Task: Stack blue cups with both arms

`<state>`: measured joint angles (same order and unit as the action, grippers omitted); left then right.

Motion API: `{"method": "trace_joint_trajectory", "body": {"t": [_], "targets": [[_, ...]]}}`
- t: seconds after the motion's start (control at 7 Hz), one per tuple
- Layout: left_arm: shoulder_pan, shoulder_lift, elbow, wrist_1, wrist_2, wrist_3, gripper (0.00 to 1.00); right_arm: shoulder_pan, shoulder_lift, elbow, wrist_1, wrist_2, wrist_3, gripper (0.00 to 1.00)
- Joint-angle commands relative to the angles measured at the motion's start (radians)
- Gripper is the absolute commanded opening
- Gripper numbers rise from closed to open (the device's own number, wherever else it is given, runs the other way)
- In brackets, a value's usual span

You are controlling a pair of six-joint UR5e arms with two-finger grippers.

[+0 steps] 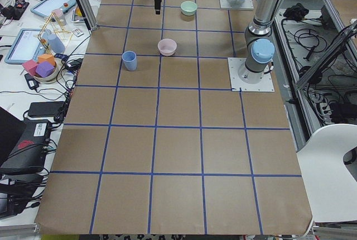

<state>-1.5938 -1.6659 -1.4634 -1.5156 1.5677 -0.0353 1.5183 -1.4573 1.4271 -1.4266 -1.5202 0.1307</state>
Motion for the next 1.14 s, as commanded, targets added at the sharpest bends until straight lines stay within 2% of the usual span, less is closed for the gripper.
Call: {"method": "trace_joint_trajectory", "body": {"t": [0.0,0.71,1.0], "targets": [[0.0,-0.002,0.0,0.0,-0.002,0.0,1.0,0.0,0.0,0.003,-0.002,-0.008,0.0,1.0],[0.0,-0.002,0.009,-0.001,0.005,0.002,1.0,0.0,0.003,0.003,-0.002,-0.014,0.0,1.0],[0.008,-0.076,0.04,0.04,-0.008,0.011,1.0,0.0,0.011,0.003,-0.003,-0.014,0.003,1.0]]}}
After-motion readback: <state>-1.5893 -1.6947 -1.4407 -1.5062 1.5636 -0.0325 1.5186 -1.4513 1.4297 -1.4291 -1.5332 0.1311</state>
